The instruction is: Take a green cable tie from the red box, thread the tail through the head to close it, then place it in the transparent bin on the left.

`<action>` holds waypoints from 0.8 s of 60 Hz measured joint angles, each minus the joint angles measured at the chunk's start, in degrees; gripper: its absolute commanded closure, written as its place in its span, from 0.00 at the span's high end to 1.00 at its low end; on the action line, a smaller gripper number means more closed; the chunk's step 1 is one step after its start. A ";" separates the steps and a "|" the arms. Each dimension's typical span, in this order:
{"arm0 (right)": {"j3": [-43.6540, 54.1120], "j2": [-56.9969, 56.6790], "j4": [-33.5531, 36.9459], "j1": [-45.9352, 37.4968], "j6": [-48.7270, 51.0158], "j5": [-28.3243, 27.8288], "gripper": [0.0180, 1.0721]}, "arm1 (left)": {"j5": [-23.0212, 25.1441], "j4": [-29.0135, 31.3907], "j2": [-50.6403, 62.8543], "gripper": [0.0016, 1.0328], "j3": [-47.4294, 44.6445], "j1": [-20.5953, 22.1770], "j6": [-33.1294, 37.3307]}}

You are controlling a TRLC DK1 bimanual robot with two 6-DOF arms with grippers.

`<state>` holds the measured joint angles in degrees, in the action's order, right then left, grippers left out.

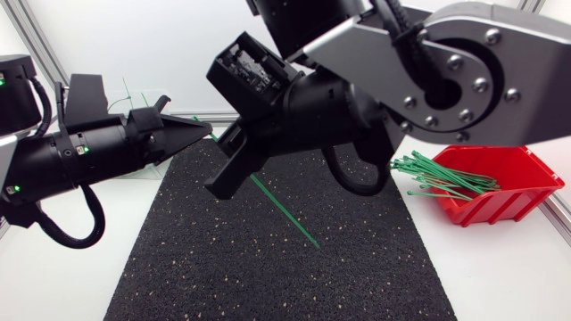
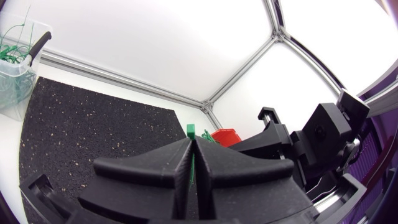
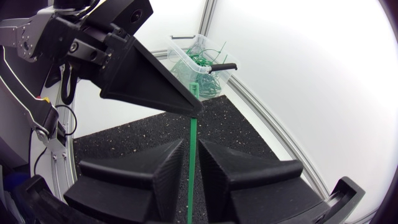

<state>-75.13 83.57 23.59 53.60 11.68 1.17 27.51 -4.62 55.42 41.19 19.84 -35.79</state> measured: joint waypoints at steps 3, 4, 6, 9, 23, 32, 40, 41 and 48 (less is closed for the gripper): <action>0.55 -0.63 0.66 -1.07 0.59 -1.09 0.27 | 0.76 0.00 0.57 0.03 0.00 -0.63 1.62; 0.68 -0.83 0.70 -1.40 0.81 -1.33 0.27 | 0.83 0.00 0.70 0.03 0.00 -0.74 2.12; 1.01 -1.25 1.03 -2.32 1.42 -2.21 0.27 | 1.14 0.02 0.98 0.03 0.00 -1.01 3.58; 1.31 -1.81 1.81 -3.45 2.03 -3.80 0.27 | 1.51 0.00 1.11 0.03 0.00 -1.22 5.68; 4.13 -4.20 5.60 -5.84 5.62 -8.94 0.35 | 2.27 -2.99 1.11 0.03 -1.01 -1.46 13.42; 4.76 -4.00 6.36 -8.79 7.78 -13.62 0.35 | 6.08 -3.41 1.11 0.03 -2.51 -1.29 17.33; 4.63 -2.01 8.39 -13.38 9.27 -21.90 0.35 | 9.55 -3.39 1.09 0.03 -3.96 0.07 20.02; 4.63 -1.66 8.57 -13.75 9.38 -22.32 0.35 | 10.10 -3.39 1.07 0.03 -4.09 0.13 20.15; 4.42 0.24 9.70 -14.80 9.62 -27.15 0.35 | 12.83 -3.43 0.85 0.03 -4.28 0.11 21.66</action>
<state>-70.72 83.81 33.30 38.81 21.30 -25.98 40.34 -8.05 56.27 36.91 19.94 -14.13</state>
